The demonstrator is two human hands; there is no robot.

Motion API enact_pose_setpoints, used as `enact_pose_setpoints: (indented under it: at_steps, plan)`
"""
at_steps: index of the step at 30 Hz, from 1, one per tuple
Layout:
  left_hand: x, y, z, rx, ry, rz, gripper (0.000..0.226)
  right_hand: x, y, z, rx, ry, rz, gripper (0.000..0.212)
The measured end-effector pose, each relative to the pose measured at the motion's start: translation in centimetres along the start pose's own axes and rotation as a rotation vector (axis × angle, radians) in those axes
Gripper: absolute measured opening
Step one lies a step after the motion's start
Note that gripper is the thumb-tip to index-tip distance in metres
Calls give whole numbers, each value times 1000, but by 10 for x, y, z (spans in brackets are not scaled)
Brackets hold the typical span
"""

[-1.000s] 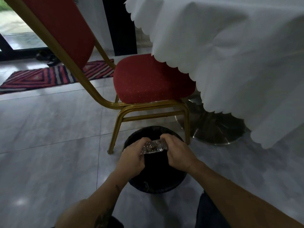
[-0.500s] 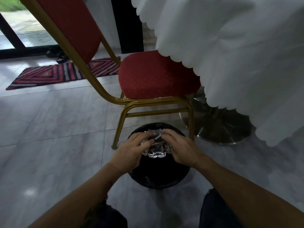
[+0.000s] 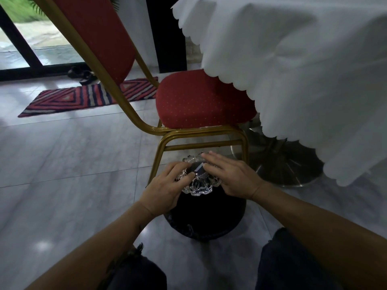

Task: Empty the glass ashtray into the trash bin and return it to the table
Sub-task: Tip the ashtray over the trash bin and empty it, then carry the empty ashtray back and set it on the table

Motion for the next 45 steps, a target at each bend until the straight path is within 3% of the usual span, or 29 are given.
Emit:
enact_pose_setpoints:
  at_steps: [24, 29, 33, 37, 41, 45]
  plan:
    - [9, 31, -10, 86, -14, -78, 38, 7, 15, -1, 99, 54, -44, 58]
    - [10, 33, -16, 78, 24, -52, 42, 11, 21, 1, 135, -13, -105, 63]
    - [6, 33, -17, 19, 172, 117, 47, 19, 18, 6, 158, -132, -243, 66]
    - [-10, 19, -13, -13, 473, 391, 43, 27, 13, 6, 195, -300, -427, 57]
    - [-23, 8, -6, 44, 663, 609, 42, 42, -1, 5, 262, -549, -624, 50]
    - [-43, 0, 2, 103, 818, 684, 40, 45, -30, -2, 233, -634, -780, 59]
Point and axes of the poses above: each hand's wrist, its own z-axis away from the middle knuckle, its own y-axis out of the back of the hand, x = y × z, the point moved 8 cm from there along -z, towards the middle knuckle, and after that the axes turned 9 degrees about y, right-handed, at the moved point
